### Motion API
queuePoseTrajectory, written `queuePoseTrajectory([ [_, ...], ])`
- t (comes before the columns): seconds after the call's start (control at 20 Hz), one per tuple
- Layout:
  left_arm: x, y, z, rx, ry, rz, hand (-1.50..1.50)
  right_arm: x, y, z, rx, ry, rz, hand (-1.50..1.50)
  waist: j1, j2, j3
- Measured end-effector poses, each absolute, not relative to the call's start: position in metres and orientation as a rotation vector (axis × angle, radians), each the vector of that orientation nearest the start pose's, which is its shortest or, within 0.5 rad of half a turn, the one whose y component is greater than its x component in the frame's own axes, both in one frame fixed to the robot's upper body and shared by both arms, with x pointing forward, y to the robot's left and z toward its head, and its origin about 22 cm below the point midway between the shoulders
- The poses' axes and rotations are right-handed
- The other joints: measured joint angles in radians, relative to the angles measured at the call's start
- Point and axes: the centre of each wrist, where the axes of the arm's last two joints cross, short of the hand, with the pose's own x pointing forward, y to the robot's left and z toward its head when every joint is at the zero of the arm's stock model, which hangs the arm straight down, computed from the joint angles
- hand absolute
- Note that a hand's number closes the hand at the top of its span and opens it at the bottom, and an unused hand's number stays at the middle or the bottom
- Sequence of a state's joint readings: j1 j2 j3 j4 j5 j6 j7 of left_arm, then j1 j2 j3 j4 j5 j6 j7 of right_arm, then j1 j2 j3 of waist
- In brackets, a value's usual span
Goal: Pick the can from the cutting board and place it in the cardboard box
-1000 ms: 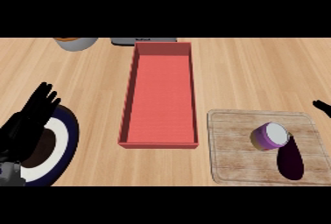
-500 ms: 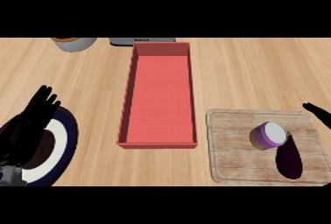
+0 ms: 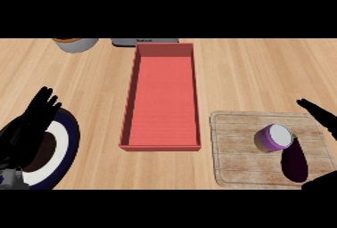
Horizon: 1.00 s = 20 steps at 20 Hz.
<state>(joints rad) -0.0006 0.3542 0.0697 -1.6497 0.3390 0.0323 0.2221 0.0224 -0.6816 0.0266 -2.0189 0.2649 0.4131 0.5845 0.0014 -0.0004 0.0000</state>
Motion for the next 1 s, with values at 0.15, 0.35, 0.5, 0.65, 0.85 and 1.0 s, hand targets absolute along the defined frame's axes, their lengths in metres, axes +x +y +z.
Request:
queuePoseTrajectory([
  [0.15,0.247,0.319,0.051,0.061,-1.444,0.049,0.0,0.221,-0.299,0.147,-0.706,-1.085,0.984,-1.5,0.0,0.0,0.0],
  [0.35,0.238,0.32,0.053,0.055,-1.442,0.05,0.0,0.226,-0.295,0.148,-0.71,-1.062,0.989,-1.5,0.001,0.0,0.0],
  [0.5,0.244,0.324,0.059,0.053,-1.44,0.051,0.0,0.228,-0.292,0.146,-0.713,-1.043,0.997,-1.5,0.0,0.0,0.0],
  [0.65,0.241,0.32,0.056,0.054,-1.441,0.048,0.0,0.23,-0.288,0.137,-0.72,-1.022,1.002,-1.5,0.0,0.0,0.0],
  [0.85,0.245,0.32,0.058,0.054,-1.442,0.052,0.0,0.235,-0.286,0.133,-0.729,-0.986,1.009,-1.5,0.0,0.0,0.0],
  [1.0,0.243,0.322,0.054,0.055,-1.439,0.054,0.0,0.234,-0.284,0.128,-0.74,-0.968,1.014,-1.5,-0.001,0.0,0.0],
])
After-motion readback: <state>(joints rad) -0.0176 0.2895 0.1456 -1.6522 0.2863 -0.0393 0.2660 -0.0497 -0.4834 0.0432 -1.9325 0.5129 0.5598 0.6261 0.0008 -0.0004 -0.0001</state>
